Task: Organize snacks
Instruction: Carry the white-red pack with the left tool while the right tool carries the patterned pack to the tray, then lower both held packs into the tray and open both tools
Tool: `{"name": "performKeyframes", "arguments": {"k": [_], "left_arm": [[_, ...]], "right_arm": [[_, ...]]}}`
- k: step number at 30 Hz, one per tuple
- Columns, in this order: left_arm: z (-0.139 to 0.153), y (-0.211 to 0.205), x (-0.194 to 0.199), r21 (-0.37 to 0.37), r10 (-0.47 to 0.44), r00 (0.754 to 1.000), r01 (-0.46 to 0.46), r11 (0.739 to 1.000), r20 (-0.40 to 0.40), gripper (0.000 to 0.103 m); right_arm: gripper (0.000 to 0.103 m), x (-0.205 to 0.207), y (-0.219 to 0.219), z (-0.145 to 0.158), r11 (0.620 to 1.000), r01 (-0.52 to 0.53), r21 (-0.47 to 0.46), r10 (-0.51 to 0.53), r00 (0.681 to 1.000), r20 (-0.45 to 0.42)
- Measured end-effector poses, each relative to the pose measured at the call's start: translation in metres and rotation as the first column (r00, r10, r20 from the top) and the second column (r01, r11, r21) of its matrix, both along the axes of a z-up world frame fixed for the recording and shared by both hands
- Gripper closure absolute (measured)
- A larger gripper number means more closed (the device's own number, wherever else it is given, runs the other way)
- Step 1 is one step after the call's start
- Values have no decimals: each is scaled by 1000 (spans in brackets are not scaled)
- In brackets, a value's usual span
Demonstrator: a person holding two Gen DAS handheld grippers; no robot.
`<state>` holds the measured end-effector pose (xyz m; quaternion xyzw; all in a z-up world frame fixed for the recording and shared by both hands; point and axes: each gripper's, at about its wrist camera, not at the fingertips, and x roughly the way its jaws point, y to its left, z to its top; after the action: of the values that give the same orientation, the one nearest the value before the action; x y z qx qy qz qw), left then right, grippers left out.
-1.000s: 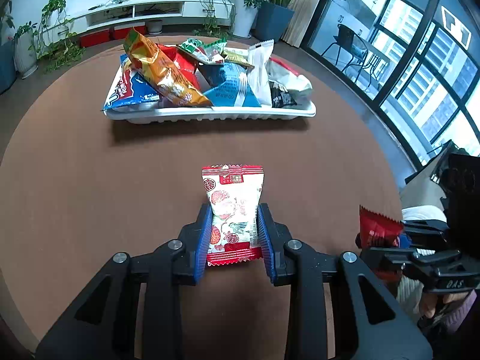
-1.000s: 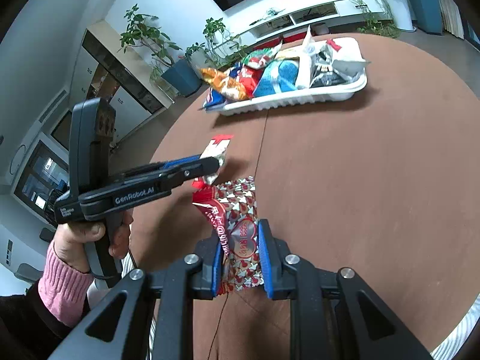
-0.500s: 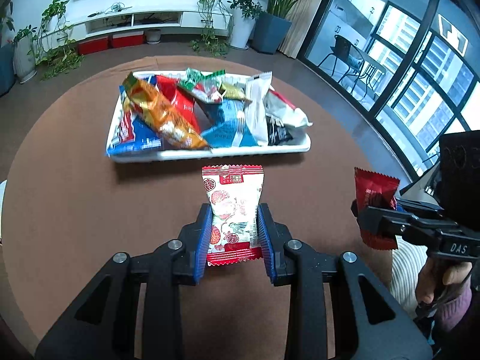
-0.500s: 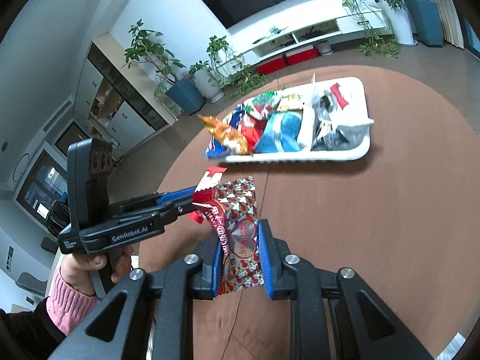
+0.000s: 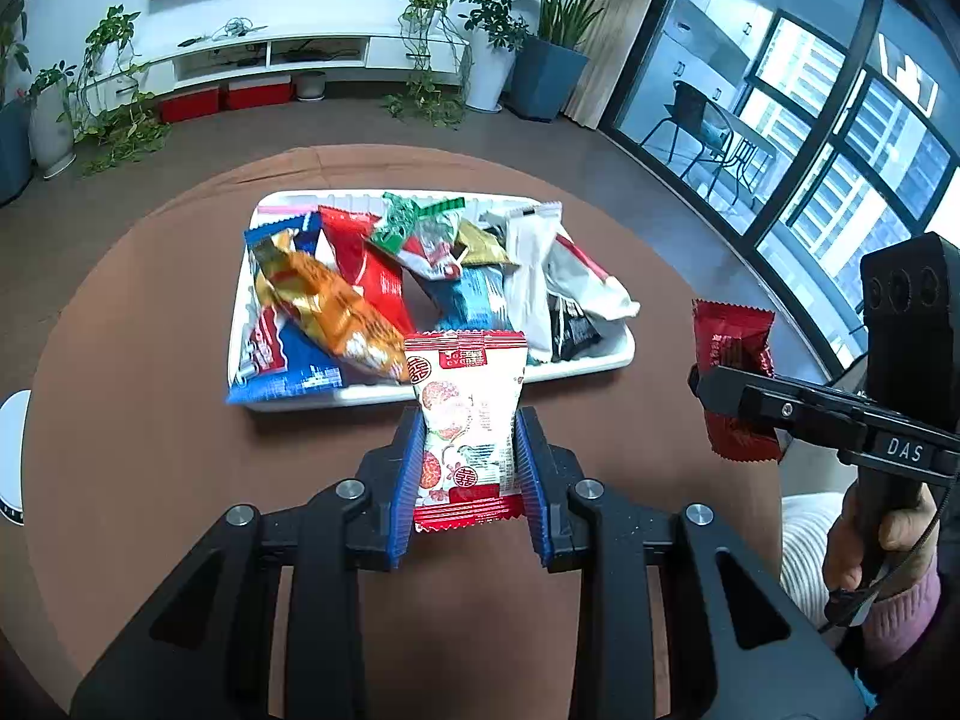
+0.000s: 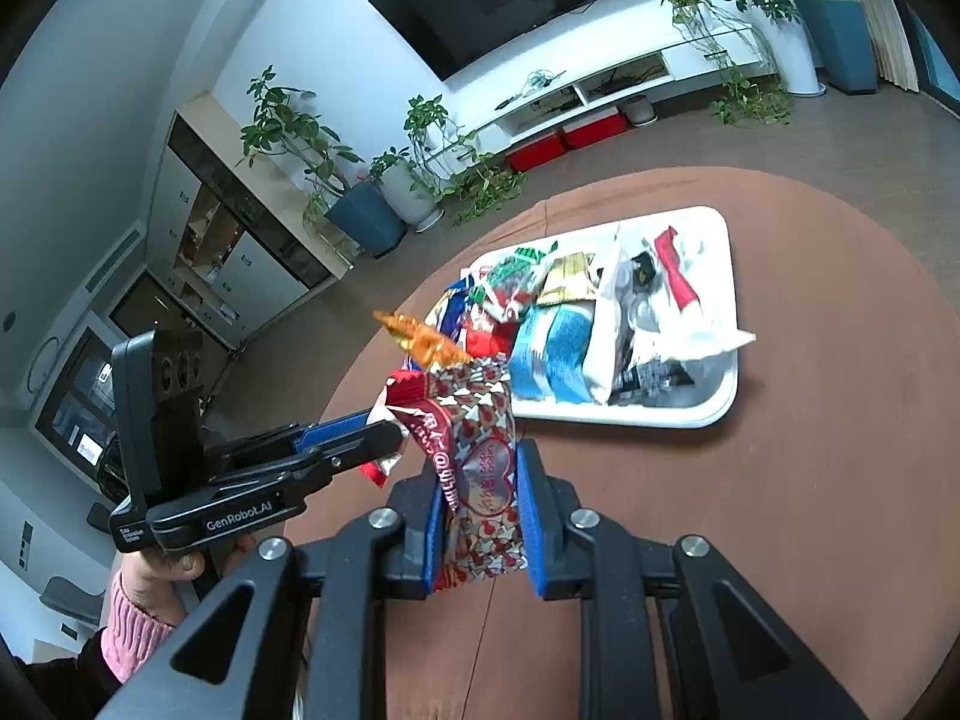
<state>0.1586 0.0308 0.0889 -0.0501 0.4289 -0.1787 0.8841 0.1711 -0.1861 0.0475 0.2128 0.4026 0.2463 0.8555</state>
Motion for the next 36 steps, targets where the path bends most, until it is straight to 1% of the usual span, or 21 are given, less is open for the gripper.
{"name": "performKeyframes", "arguments": {"k": [10,20,30,36], "left_arm": [[5,7,34,7,25,1000,-25,1000,-3,75],[7,12,63,22,37,999,-37,999,-3,75],[5,16,85,39,48,999,-48,998,-12,75],[3,15,96,47,55,998,-54,997,-20,75]], "right_arm": [[80,39,1,7,1000,11,-15,-10,1000,14],[80,79,6,4,999,20,-46,-19,1000,12],[80,110,14,-1,994,17,-105,-16,1000,10],[80,123,20,-4,990,14,-144,-12,1000,17]]}}
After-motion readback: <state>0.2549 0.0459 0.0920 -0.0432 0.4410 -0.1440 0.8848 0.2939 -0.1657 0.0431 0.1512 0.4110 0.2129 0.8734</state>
